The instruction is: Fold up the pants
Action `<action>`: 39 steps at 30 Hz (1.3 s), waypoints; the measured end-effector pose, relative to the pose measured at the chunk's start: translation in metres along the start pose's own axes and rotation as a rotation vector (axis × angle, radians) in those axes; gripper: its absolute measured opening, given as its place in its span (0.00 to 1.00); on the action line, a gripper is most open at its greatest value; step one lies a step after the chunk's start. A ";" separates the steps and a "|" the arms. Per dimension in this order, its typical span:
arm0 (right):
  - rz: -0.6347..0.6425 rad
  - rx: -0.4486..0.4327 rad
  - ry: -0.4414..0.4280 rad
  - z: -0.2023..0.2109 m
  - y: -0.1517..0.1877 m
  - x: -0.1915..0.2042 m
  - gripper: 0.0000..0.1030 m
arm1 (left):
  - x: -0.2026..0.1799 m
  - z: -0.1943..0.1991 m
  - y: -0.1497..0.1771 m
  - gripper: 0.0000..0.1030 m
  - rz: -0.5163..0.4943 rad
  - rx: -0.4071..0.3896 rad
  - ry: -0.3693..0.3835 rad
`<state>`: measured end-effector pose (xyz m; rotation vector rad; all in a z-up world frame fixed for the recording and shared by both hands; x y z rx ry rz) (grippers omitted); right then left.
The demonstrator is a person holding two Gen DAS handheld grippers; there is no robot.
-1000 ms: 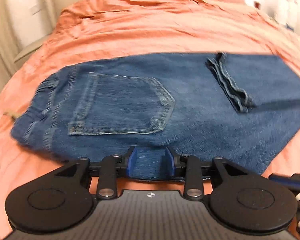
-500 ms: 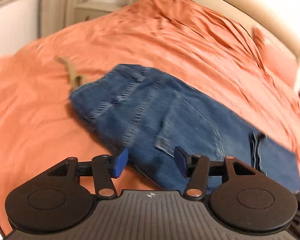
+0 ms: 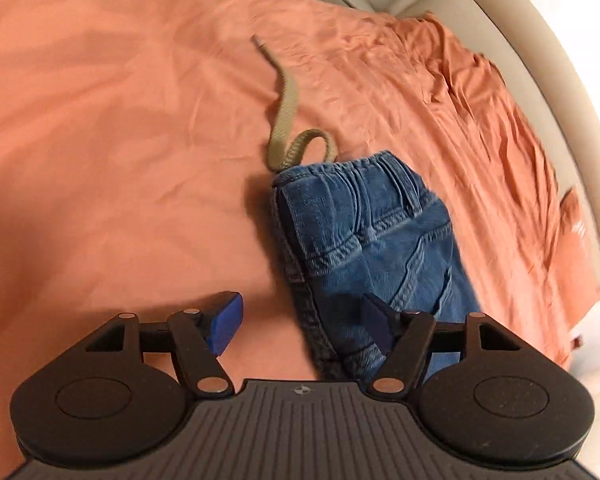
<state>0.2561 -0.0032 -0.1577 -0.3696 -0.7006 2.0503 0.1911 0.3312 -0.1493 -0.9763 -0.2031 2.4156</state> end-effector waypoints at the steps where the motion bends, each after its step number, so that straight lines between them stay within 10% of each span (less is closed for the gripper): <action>1: 0.008 0.000 -0.001 0.002 -0.001 0.001 0.00 | 0.003 -0.003 -0.001 0.79 0.027 -0.004 0.011; 8: 0.003 -0.023 -0.048 0.018 -0.001 -0.009 0.03 | 0.005 -0.029 -0.012 0.77 0.073 -0.052 0.043; 16: 0.000 -0.097 -0.010 0.053 0.003 -0.043 0.06 | 0.004 -0.031 -0.016 0.22 0.064 -0.090 0.063; 19: -0.043 -0.100 0.006 0.066 0.010 -0.065 0.07 | -0.014 -0.013 -0.015 0.16 0.000 -0.146 0.099; 27: -0.161 -0.092 0.014 0.097 0.031 -0.115 0.09 | -0.117 0.061 0.024 0.16 -0.382 -0.312 0.200; 39: -0.361 -0.142 -0.033 0.138 0.060 -0.160 0.09 | -0.275 0.054 0.212 0.16 -1.200 -0.333 0.130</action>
Point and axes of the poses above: each gripper's, at about its wrist camera, not at the fingertips, and z roughly against the way its jaws point, x to its left, y to its underside, the point moved 2 cm from there along -z, roughly the way its jaws point
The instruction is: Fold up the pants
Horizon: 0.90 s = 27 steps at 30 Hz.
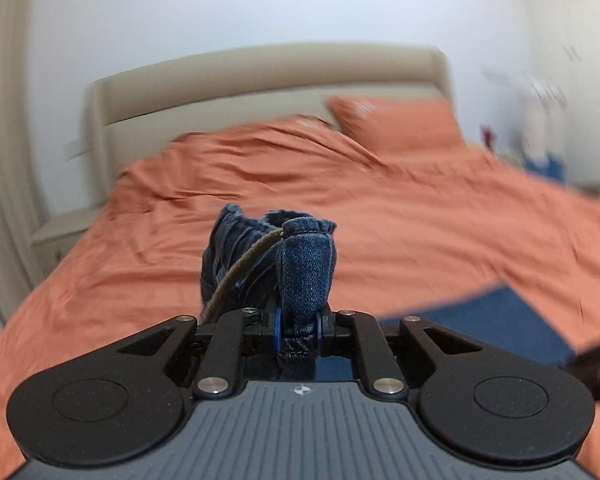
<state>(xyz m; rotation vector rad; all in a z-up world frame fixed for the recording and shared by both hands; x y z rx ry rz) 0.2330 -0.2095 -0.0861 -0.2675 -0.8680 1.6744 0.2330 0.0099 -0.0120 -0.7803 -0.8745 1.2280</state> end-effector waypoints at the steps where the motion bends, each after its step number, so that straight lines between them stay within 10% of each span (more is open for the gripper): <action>1: -0.006 -0.005 0.000 0.003 0.002 -0.003 0.09 | -0.016 -0.004 0.008 0.16 -0.038 0.019 0.012; 9: -0.062 0.037 0.032 0.020 0.019 -0.033 0.14 | -0.100 -0.033 0.083 0.17 -0.153 0.274 0.165; 15: -0.089 0.070 0.004 0.029 0.029 -0.046 0.24 | -0.083 -0.033 0.080 0.54 -0.014 0.384 0.332; 22: -0.138 0.040 -0.074 0.025 0.017 -0.042 0.39 | -0.052 -0.014 0.049 0.70 0.038 0.343 0.414; 27: -0.215 0.023 -0.151 0.005 -0.004 -0.036 0.64 | -0.019 -0.032 0.029 0.71 0.046 0.316 0.305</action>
Point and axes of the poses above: each gripper's, at about its wrist camera, not at the fingertips, and z roughly against the way its jaws point, x to its left, y to its underside, the point moved 2 cm from there along -z, roughly the way its jaws point
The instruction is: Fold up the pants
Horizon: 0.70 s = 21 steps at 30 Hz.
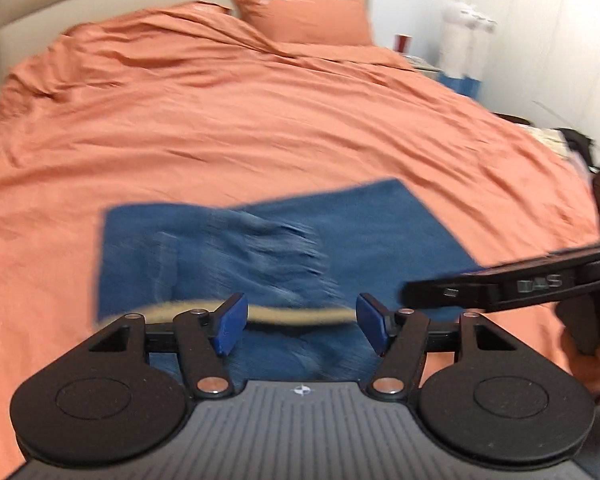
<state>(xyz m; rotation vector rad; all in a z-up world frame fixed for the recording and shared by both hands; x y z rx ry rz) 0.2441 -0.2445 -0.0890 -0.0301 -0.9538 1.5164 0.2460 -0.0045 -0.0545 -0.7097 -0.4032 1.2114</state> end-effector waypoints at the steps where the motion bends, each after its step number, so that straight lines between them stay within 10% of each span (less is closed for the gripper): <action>1: -0.019 0.003 -0.019 -0.006 -0.006 0.001 0.64 | 0.010 -0.003 -0.004 0.71 0.012 -0.003 -0.032; 12: -0.289 0.107 -0.154 -0.102 -0.041 -0.016 0.56 | 0.103 -0.028 -0.020 0.71 0.208 -0.031 -0.123; 21: -0.172 0.083 -0.140 -0.109 -0.053 0.012 0.15 | 0.133 -0.035 -0.013 0.67 0.287 -0.020 -0.176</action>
Point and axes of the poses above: each gripper's, at about its wrist camera, not at the fingertips, and z roughly against the way its jaws point, x to its left, y to its underside, the point moved 2 cm from there along -z, roughly the way its jaws point
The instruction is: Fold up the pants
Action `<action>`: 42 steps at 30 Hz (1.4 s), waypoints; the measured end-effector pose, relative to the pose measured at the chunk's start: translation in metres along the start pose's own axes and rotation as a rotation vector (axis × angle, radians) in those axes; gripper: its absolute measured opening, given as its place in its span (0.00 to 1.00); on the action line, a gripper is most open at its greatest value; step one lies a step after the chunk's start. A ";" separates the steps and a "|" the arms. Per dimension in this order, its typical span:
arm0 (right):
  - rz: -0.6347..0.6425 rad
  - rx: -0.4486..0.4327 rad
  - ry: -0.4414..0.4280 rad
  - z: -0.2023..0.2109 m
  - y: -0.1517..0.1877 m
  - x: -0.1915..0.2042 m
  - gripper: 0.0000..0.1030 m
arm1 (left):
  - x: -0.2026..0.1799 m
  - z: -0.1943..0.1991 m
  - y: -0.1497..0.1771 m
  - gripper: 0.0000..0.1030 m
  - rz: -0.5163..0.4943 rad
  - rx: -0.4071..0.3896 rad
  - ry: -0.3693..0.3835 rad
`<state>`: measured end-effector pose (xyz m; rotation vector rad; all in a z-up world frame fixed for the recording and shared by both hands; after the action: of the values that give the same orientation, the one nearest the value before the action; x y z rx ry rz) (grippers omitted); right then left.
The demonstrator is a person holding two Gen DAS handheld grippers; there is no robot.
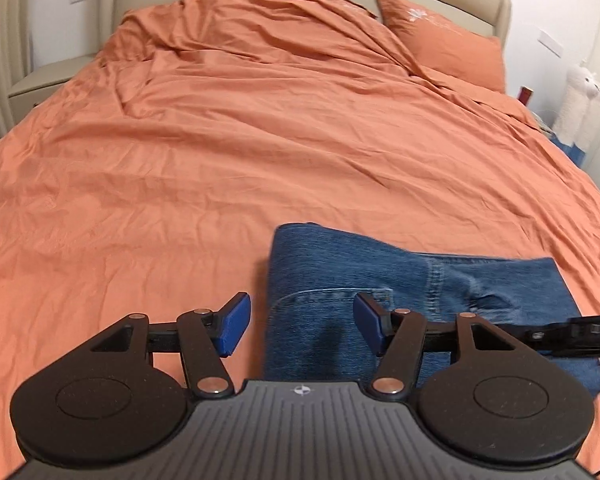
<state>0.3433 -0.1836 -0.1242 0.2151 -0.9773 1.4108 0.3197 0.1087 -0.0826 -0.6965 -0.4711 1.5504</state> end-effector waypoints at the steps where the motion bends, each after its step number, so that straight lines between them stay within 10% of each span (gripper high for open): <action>1: 0.053 -0.014 0.015 0.006 -0.002 0.012 0.13 | 0.003 0.003 0.000 0.67 0.009 -0.008 -0.001; 13: 0.352 -0.201 0.110 0.101 -0.080 0.130 0.09 | -0.005 0.038 -0.018 0.65 0.044 -0.119 0.038; 27: 0.088 -0.146 0.423 0.109 -0.078 -0.071 0.08 | -0.075 -0.035 0.001 0.62 -0.144 -0.044 0.111; 39: 0.029 -0.096 0.443 0.075 -0.070 -0.130 0.11 | -0.090 -0.084 0.006 0.60 -0.195 0.035 0.073; 42: 0.013 -0.134 0.391 0.097 -0.067 -0.125 0.31 | -0.086 -0.067 0.005 0.60 -0.197 0.019 0.076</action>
<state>0.3772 -0.3523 -0.1219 -0.1635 -0.7445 1.3287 0.3614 0.0157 -0.1215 -0.6713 -0.4540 1.3378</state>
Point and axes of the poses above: each gripper's, at about its wrist camera, not at the fingertips, and z roughly against the way its jaws point, x to its left, y to its underside, the point moved 2 cm from there along -z, roughly the way its jaws point
